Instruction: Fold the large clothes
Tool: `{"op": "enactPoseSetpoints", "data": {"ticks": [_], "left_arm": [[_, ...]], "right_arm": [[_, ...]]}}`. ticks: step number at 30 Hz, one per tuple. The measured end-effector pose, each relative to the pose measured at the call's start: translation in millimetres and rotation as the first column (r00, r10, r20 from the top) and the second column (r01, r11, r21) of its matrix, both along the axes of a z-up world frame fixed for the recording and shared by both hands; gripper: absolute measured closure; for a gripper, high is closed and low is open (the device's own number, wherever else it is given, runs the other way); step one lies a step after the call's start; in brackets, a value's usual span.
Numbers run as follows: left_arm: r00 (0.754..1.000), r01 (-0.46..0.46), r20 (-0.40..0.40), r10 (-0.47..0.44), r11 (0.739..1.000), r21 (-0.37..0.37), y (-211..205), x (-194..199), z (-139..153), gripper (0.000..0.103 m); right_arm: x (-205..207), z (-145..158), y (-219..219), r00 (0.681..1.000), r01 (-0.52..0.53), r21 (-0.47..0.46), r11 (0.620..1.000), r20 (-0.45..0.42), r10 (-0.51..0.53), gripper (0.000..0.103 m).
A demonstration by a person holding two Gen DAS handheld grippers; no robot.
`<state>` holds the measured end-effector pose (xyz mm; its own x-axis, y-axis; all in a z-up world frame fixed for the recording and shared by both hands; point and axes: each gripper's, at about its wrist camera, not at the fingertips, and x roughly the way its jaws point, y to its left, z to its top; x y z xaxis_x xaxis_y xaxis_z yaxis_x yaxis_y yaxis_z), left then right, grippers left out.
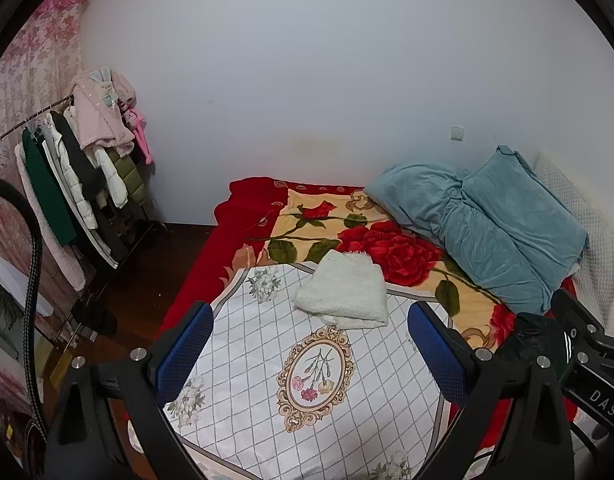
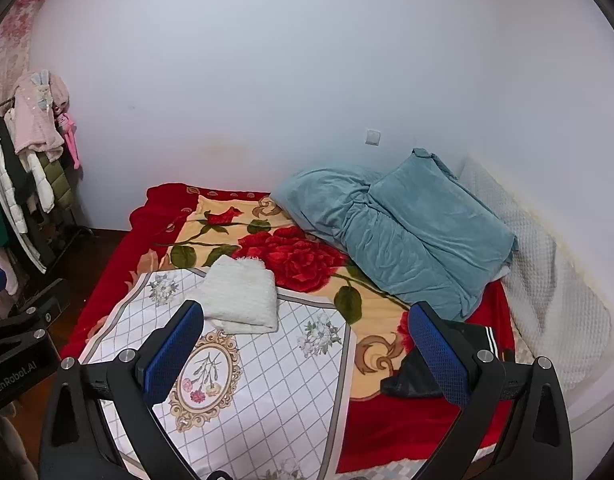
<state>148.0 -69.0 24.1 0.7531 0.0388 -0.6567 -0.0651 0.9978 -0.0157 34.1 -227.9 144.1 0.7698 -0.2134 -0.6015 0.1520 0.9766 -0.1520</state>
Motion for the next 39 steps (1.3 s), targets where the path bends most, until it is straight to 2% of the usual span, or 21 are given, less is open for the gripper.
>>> {"op": "enactPoseSetpoints", "data": {"ticks": [39], "left_arm": [[1.000,-0.007,0.000,0.007,1.000,0.003,0,-6,15,0.004]], "right_arm": [[-7,-5,-10,1.000,-0.016,0.036,0.999,0.009,0.016,0.000]]}}
